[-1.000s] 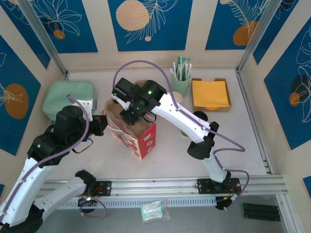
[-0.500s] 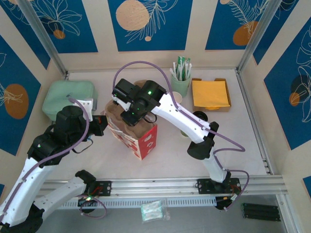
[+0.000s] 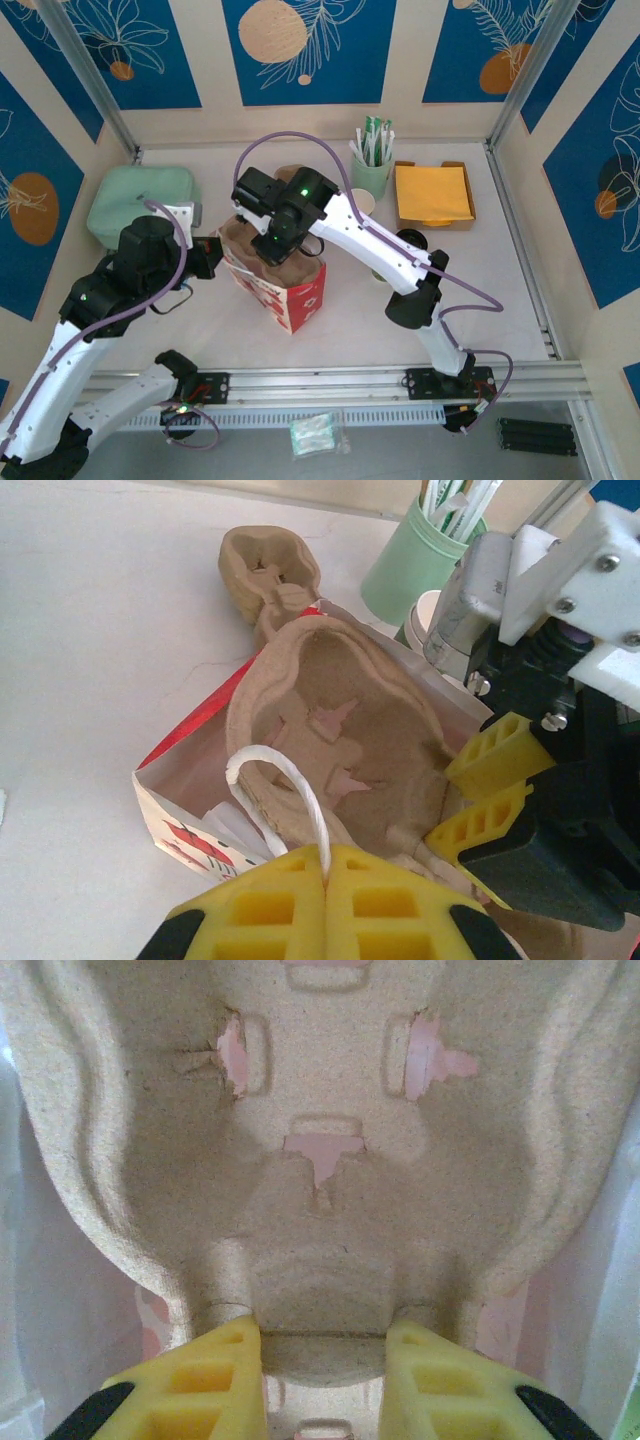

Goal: Pack the takeout coffee

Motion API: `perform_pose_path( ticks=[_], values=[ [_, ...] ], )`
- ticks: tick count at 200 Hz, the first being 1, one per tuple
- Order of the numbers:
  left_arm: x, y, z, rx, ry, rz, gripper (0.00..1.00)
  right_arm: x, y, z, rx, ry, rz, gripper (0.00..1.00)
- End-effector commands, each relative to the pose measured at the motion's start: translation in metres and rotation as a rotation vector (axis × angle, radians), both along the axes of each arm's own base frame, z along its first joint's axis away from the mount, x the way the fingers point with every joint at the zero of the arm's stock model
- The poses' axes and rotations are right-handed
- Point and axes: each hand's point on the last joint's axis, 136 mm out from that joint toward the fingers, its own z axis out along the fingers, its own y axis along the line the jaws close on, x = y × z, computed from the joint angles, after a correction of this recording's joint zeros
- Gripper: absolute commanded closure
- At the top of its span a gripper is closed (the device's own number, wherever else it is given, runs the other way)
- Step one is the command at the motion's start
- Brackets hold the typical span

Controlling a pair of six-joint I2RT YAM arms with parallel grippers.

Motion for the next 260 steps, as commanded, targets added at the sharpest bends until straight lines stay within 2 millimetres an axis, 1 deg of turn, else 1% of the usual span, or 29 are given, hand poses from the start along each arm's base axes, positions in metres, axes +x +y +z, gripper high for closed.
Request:
perform_pose_path(
  ticks=[1, 37, 74, 91, 109, 127, 142, 168, 198, 232, 260],
  values=[
    [0.001, 0.006, 0.005, -0.001, -0.005, 0.029, 1.0, -0.013, -0.007, -0.006, -0.042, 0.045, 0.015, 0.74],
    [0.0, 0.007, 0.005, 0.002, -0.004, 0.032, 1.0, -0.011, -0.008, -0.004, -0.04, 0.039, 0.012, 0.74],
    [-0.001, 0.008, 0.005, 0.004, -0.005, 0.032, 1.0, -0.017, -0.008, 0.003, -0.011, 0.055, 0.014, 0.74],
    [0.0, 0.007, 0.005, 0.003, -0.007, 0.032, 1.0, -0.02, -0.006, -0.004, -0.017, 0.082, 0.02, 0.74],
    [0.001, 0.007, 0.005, 0.006, -0.004, 0.032, 1.0, -0.021, -0.009, -0.02, -0.065, 0.102, 0.02, 0.74],
    [0.0, 0.007, 0.005, 0.006, -0.005, 0.032, 1.0, -0.02, -0.012, -0.027, -0.093, 0.111, 0.015, 0.74],
    [0.0, 0.007, 0.006, 0.004, -0.006, 0.032, 1.0, -0.018, -0.012, -0.026, -0.089, 0.102, 0.008, 0.74],
    [0.0, 0.007, 0.006, 0.003, -0.007, 0.033, 1.0, -0.016, -0.011, -0.017, -0.066, 0.087, 0.0, 0.74],
    [0.0, 0.007, 0.006, 0.004, -0.006, 0.033, 1.0, -0.014, -0.012, -0.015, -0.062, 0.083, -0.012, 0.74],
    [0.001, 0.005, 0.006, -0.001, -0.006, 0.026, 1.0, -0.011, -0.011, -0.027, -0.088, 0.091, -0.047, 0.74],
    [0.0, 0.004, 0.008, -0.01, -0.01, 0.021, 1.0, -0.005, -0.011, -0.036, -0.107, 0.078, -0.086, 0.74]
  ],
)
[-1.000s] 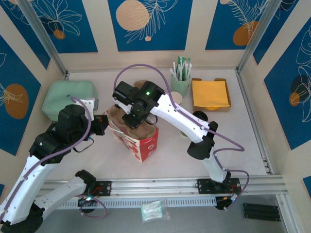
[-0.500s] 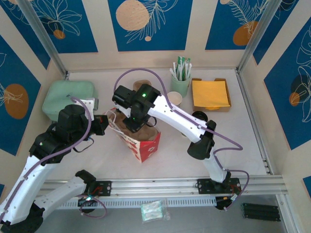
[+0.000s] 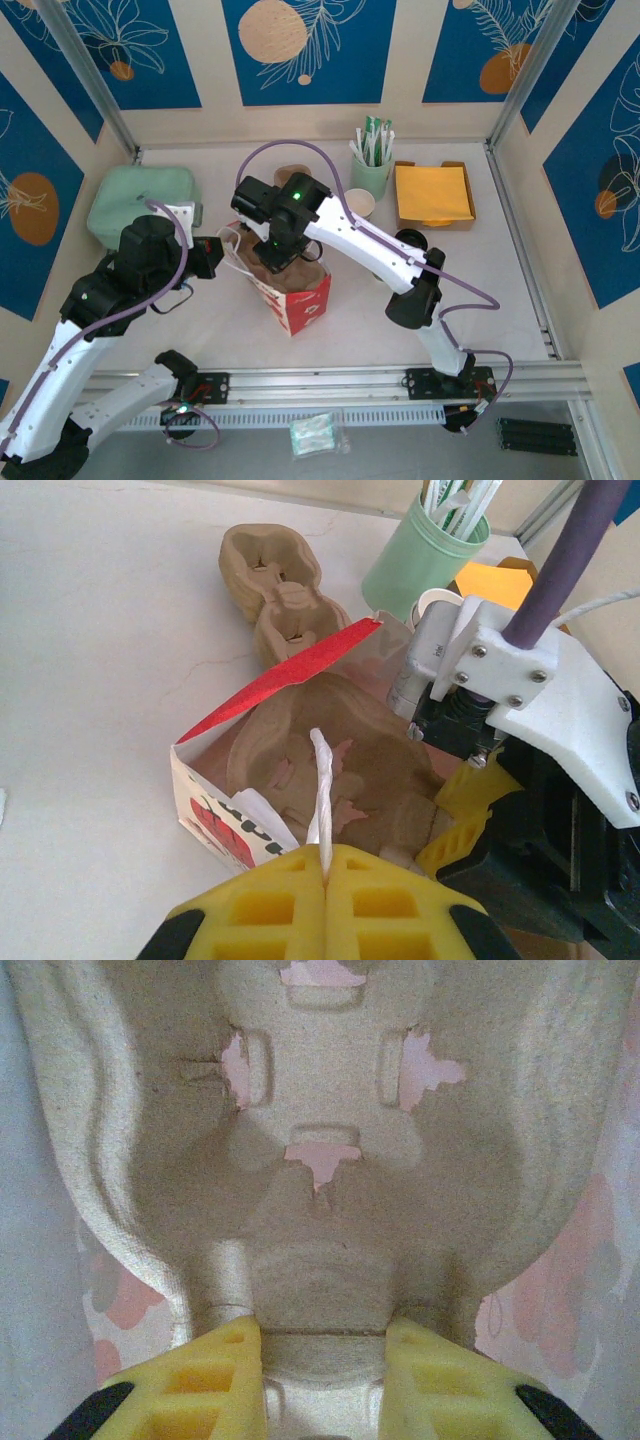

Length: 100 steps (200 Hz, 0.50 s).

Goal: Pack the takeout coffee

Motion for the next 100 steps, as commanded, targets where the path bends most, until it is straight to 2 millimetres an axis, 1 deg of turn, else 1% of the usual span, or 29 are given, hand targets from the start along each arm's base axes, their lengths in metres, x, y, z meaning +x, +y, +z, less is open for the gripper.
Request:
perform_pose_path(
  ticks=[1, 24, 57, 100],
  values=[
    [0.0, 0.004, 0.008, -0.011, -0.011, 0.021, 1.0, 0.002, -0.004, -0.012, -0.043, 0.009, -0.041, 0.74],
    [-0.001, 0.003, 0.012, -0.025, -0.018, 0.014, 1.0, 0.006, -0.005, -0.018, -0.063, -0.005, -0.06, 0.74],
    [-0.003, 0.0, 0.023, -0.057, -0.039, -0.003, 1.0, 0.011, -0.007, -0.028, -0.103, -0.018, -0.068, 0.74],
    [-0.004, -0.006, 0.033, -0.099, -0.055, -0.025, 1.0, 0.016, -0.009, -0.035, -0.135, -0.035, -0.076, 0.74]
  ],
)
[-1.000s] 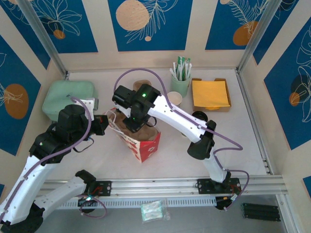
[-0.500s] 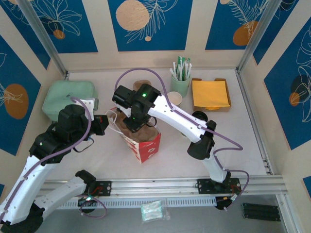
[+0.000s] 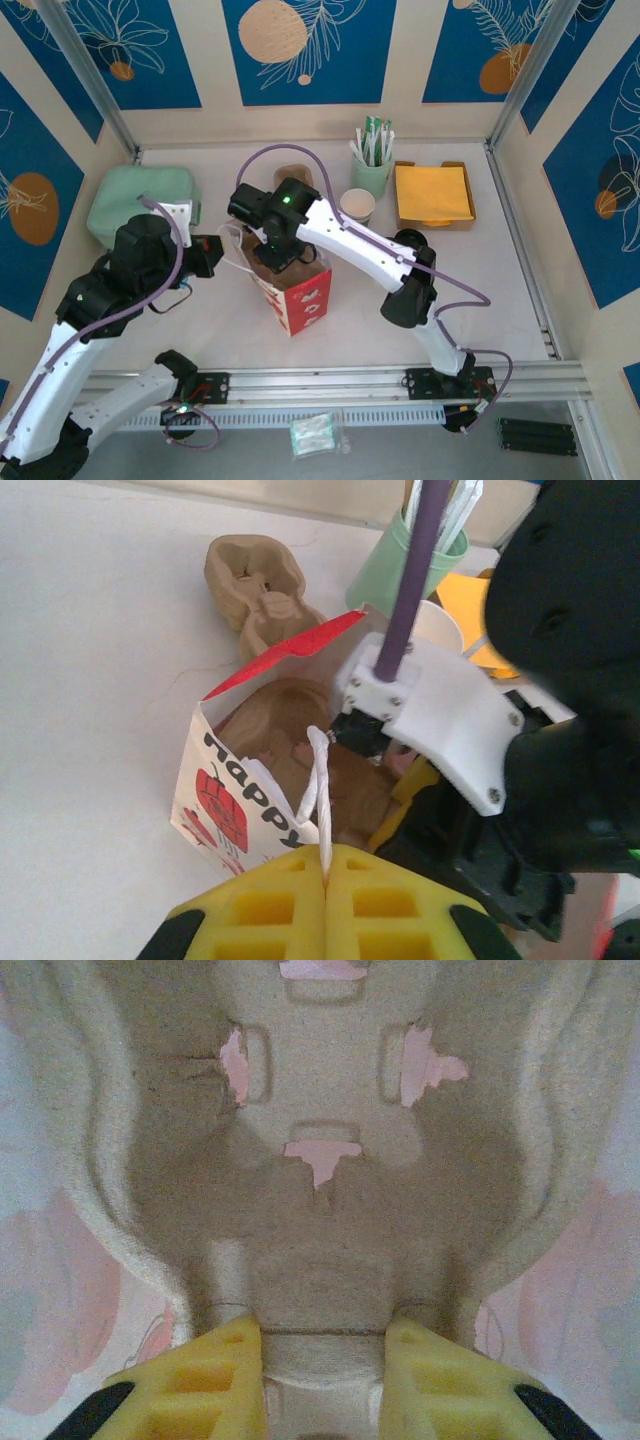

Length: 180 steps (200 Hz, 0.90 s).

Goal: Pack the takeout coffee

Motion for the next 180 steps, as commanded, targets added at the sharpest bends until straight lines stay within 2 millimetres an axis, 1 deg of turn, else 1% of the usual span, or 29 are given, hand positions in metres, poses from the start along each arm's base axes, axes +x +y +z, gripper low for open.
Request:
perform_pose_path(
  ticks=[1, 48, 117, 180],
  values=[
    [-0.002, -0.003, 0.021, -0.061, -0.042, -0.013, 1.0, 0.003, -0.004, -0.012, -0.049, -0.002, -0.023, 0.74],
    [-0.003, -0.004, 0.02, -0.069, -0.035, -0.017, 1.0, 0.002, -0.002, -0.023, -0.063, 0.016, -0.029, 0.74],
    [-0.005, -0.002, 0.014, -0.066, -0.025, -0.012, 1.0, -0.008, 0.003, -0.049, -0.074, 0.073, -0.045, 0.74],
    [-0.007, 0.0, 0.013, -0.063, -0.024, -0.008, 1.0, -0.006, 0.001, -0.061, -0.054, 0.104, -0.092, 0.74]
  ],
)
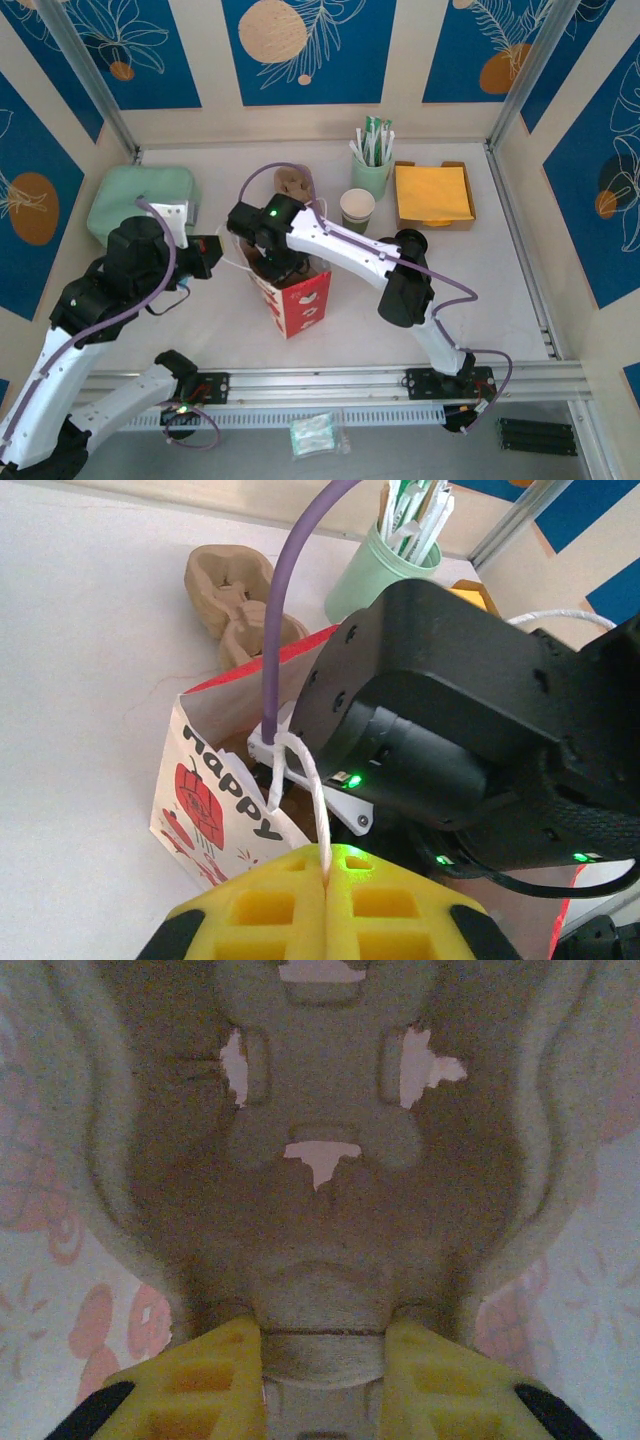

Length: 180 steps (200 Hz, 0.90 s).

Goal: Pack the takeout coffee

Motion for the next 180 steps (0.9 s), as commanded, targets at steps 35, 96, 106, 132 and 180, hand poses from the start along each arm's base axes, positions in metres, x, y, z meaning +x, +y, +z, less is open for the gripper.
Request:
perform_pose_path(
  ticks=[35, 96, 106, 132, 180],
  values=[
    [-0.003, 0.002, 0.003, -0.031, -0.009, 0.008, 1.0, -0.001, 0.002, -0.013, 0.034, 0.051, -0.069, 0.74],
    [-0.004, 0.003, -0.001, -0.033, -0.002, 0.011, 1.0, -0.002, 0.0, -0.035, 0.027, 0.086, -0.104, 0.72],
    [-0.004, 0.002, -0.002, -0.033, 0.0, 0.011, 1.0, -0.003, -0.001, -0.04, 0.025, 0.094, -0.109, 0.72],
    [-0.004, 0.002, -0.002, -0.035, 0.001, 0.009, 1.0, -0.003, -0.002, -0.052, 0.02, 0.115, -0.125, 0.71],
    [-0.001, -0.001, -0.006, -0.04, 0.007, 0.007, 1.0, -0.01, -0.005, -0.09, -0.01, 0.182, -0.15, 0.71]
  ],
)
